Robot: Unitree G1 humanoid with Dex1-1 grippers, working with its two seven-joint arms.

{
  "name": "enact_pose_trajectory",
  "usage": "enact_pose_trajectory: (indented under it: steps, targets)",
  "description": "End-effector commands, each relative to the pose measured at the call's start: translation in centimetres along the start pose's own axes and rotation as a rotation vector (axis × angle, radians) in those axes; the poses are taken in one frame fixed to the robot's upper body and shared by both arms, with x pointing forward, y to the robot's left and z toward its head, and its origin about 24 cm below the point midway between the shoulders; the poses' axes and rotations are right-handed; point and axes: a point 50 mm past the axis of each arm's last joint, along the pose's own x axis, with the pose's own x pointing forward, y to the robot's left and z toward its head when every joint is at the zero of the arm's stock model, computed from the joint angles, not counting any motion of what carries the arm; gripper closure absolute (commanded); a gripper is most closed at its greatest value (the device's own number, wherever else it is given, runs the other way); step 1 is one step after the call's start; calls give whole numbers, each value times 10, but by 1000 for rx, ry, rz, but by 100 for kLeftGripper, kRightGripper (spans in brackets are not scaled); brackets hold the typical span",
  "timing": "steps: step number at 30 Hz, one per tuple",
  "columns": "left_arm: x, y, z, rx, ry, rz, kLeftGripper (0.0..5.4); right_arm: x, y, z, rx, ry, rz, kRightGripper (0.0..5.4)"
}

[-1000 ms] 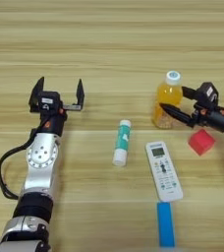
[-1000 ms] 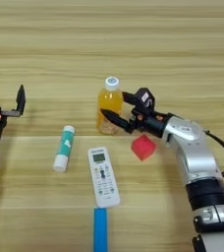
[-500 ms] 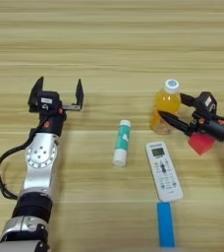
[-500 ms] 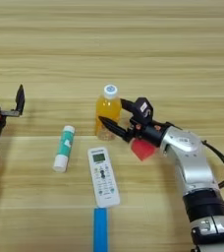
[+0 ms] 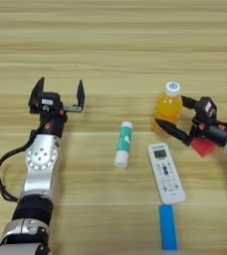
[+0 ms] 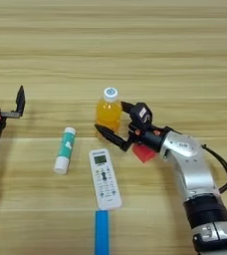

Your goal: Move the objects on the table

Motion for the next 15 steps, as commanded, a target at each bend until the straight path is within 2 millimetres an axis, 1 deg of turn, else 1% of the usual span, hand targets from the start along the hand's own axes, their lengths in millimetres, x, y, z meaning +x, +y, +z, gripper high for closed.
enact_pose_trajectory:
  steps: [1,6,11,15]
  targets:
    - [1,1,0,10,-3,-10,0,4,-4,11,-24,-58,-24,5]
    - [1,0,0,10,-4,-11,0,6,-8,20,-37,-107,-52,2]
    - [1,0,0,10,-3,-10,0,7,-9,38,-59,-189,-56,2]
    - [1,0,-1,10,-2,-11,0,6,-9,57,-78,-273,-62,2]
